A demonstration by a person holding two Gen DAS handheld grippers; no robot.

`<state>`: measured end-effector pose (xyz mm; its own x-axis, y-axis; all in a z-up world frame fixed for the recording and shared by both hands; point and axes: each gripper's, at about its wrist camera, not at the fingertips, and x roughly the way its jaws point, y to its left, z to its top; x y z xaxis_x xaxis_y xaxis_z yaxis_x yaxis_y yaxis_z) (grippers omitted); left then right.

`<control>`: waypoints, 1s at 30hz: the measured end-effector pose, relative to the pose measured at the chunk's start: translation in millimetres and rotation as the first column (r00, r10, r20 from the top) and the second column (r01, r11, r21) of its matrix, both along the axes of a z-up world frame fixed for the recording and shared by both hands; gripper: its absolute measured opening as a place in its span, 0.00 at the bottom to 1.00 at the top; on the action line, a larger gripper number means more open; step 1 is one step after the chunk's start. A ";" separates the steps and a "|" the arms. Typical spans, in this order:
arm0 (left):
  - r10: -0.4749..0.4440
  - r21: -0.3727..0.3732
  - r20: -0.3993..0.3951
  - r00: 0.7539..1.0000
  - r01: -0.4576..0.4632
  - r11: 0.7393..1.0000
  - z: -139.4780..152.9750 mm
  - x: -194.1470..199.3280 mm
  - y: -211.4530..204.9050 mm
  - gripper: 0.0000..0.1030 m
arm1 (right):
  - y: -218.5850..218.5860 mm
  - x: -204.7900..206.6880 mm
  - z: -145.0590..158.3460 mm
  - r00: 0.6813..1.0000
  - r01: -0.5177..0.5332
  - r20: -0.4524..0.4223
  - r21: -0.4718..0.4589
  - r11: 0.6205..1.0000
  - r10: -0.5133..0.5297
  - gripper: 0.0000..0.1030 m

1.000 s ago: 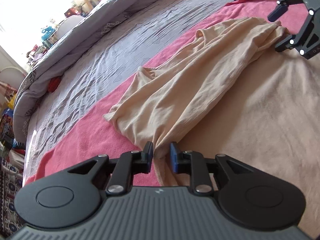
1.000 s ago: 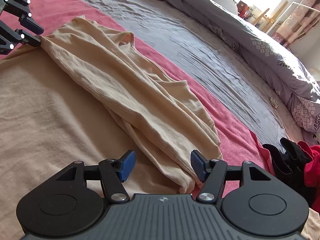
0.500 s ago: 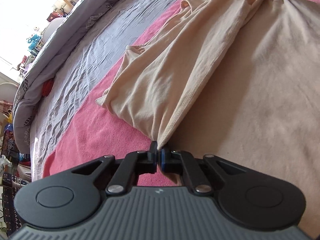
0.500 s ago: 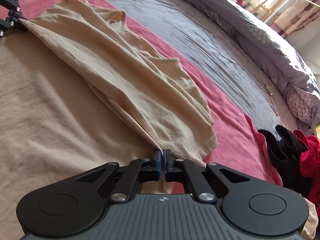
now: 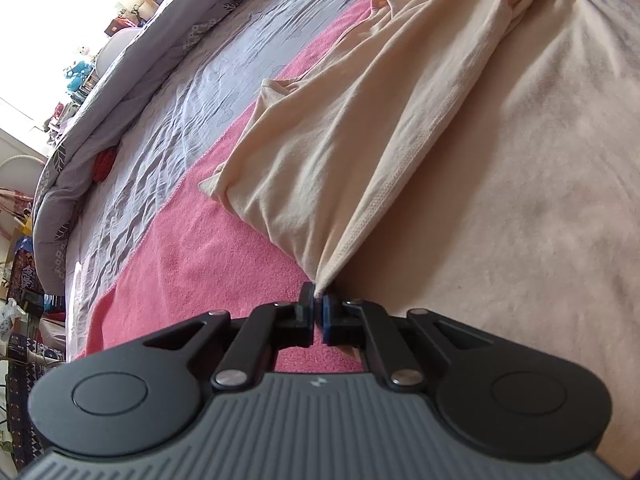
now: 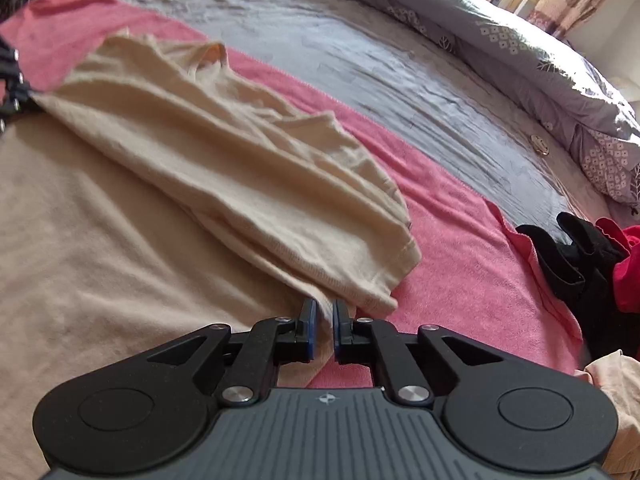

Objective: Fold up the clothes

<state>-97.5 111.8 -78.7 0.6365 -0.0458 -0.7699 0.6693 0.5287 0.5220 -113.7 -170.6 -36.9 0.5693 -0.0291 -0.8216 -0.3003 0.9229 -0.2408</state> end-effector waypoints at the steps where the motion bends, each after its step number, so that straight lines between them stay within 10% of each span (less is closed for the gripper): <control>1: 0.005 -0.009 0.001 1.000 -0.005 1.000 0.3 0.4 1.0 0.01 | -0.9 5.9 12.2 1.000 -0.010 0.003 0.046 0.999 0.010 0.23; 3: 0.011 -0.024 0.005 1.000 -0.011 1.000 0.5 -0.6 3.1 0.01 | 2.8 33.3 27.4 0.998 -0.042 -0.039 0.238 0.970 0.053 0.41; 7: 0.011 -0.039 0.026 1.000 -0.010 0.999 -0.8 -5.2 5.3 0.01 | 26.3 98.7 45.3 0.976 -0.089 -0.111 0.573 0.814 0.185 0.44; 16: 0.065 -0.114 0.080 0.995 -0.055 0.992 -5.6 -12.5 10.7 0.01 | 179.9 227.0 15.9 0.867 -0.248 -0.210 0.603 0.758 0.451 0.44; 24: 0.123 -0.190 0.080 0.989 -0.106 0.976 -4.1 -17.3 15.2 0.00 | 233.9 236.8 -18.5 0.803 -0.321 -0.290 0.524 0.789 0.520 0.43; 27: 0.123 -0.197 0.077 0.989 -0.106 0.975 -3.2 -19.6 15.6 0.00 | 246.0 234.0 -25.9 0.807 -0.341 -0.293 0.478 0.810 0.512 0.06; 30: 0.120 -0.199 0.073 0.990 -0.104 0.974 -2.7 -21.8 15.8 0.00 | 241.9 238.9 -27.5 0.840 -0.303 -0.266 0.491 0.817 0.472 0.05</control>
<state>-119.3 127.7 -81.4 0.7078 -0.1144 -0.6971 0.5586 0.6946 0.4532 125.1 71.3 -64.4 0.1185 0.5177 -0.8473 -0.6405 0.6919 0.3332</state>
